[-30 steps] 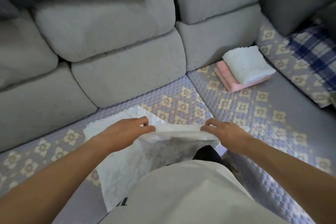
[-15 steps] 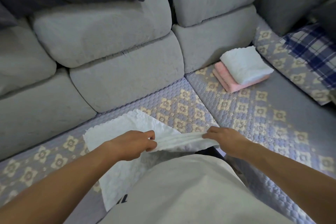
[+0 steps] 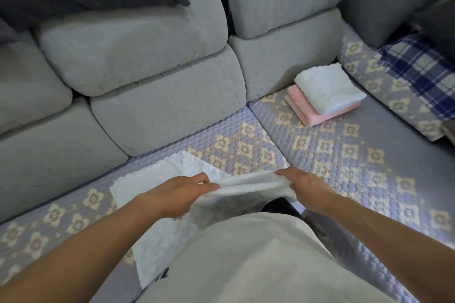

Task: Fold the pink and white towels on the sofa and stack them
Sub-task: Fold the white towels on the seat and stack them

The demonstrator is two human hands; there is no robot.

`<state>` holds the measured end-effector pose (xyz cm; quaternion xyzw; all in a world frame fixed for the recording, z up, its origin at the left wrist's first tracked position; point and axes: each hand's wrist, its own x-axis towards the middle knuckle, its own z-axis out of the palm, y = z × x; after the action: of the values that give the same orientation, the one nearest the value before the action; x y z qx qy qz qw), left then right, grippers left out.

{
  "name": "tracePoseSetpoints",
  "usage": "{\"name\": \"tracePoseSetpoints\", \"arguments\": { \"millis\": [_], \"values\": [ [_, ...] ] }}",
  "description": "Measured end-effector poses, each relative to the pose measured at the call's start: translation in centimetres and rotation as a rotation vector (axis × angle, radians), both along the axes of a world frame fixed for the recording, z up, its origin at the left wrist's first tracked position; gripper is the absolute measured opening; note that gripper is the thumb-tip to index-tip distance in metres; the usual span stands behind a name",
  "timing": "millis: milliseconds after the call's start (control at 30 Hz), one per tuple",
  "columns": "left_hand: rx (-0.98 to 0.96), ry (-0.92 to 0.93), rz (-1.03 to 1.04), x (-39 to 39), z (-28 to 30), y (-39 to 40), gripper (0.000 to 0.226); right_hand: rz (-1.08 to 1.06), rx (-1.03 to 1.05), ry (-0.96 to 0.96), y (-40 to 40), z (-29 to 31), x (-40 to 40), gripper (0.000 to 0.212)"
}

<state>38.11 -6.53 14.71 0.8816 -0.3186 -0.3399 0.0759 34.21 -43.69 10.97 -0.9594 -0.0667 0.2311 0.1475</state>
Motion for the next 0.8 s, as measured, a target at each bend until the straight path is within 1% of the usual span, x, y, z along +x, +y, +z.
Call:
{"name": "tracePoseSetpoints", "arguments": {
  "millis": [67,133,200,233,267,333,367,433,467,533,567,633,667,700,767,800],
  "values": [
    [0.031,-0.044,-0.016,-0.3,0.3,-0.3,0.088,-0.012,0.049,0.010,0.1,-0.1,0.0,0.062],
    [0.063,-0.089,-0.027,-0.6,0.2,-0.7,0.101,-0.102,0.114,0.057,0.1,-0.1,0.1,0.059],
    [0.069,-0.118,-0.028,-0.7,-0.2,-0.8,0.106,-0.177,0.192,0.063,0.6,0.0,0.2,0.043],
    [0.056,-0.111,-0.005,-0.7,-0.4,-0.8,0.103,-0.220,0.247,0.044,1.1,0.1,0.1,0.032],
    [0.042,-0.082,0.036,-0.6,-0.5,-0.9,0.098,-0.244,0.290,0.026,1.5,0.2,0.1,0.028],
    [0.009,0.033,0.116,-0.7,-0.7,-0.7,0.082,-0.311,0.319,0.066,2.0,0.2,-0.3,0.044],
    [-0.007,0.093,0.139,-0.8,-0.9,-0.6,0.075,-0.299,0.314,0.100,2.1,0.1,-0.6,0.040],
    [-0.032,0.156,0.143,-1.3,-1.4,-0.2,0.066,-0.183,0.231,0.175,1.9,-0.4,-1.3,0.019],
    [-0.034,0.165,0.137,-1.6,-1.6,-0.1,0.063,-0.141,0.208,0.224,1.8,-0.9,-1.7,0.016],
    [-0.066,0.156,0.158,-1.8,-1.9,0.2,0.059,-0.106,0.220,0.269,1.4,-1.4,-2.2,0.026],
    [-0.095,0.145,0.191,-1.7,-1.9,0.2,0.056,-0.118,0.233,0.259,1.4,-1.4,-2.3,0.025],
    [-0.139,0.091,0.216,-1.3,-1.5,0.2,0.051,-0.118,0.231,0.229,1.1,-1.2,-2.0,0.016],
    [-0.147,0.061,0.201,-1.2,-1.4,0.3,0.051,-0.113,0.227,0.224,1.0,-1.1,-1.8,0.020],
    [-0.139,0.031,0.170,-1.0,-1.3,0.4,0.052,-0.108,0.228,0.227,0.8,-1.0,-1.7,0.025],
    [-0.089,-0.057,0.023,-0.7,-0.6,0.1,0.057,-0.108,0.220,0.245,0.5,-0.8,-1.5,0.032],
    [-0.072,-0.103,-0.090,-0.6,-0.4,-0.1,0.055,-0.101,0.211,0.252,0.4,-0.8,-1.5,0.034]
  ]
}}
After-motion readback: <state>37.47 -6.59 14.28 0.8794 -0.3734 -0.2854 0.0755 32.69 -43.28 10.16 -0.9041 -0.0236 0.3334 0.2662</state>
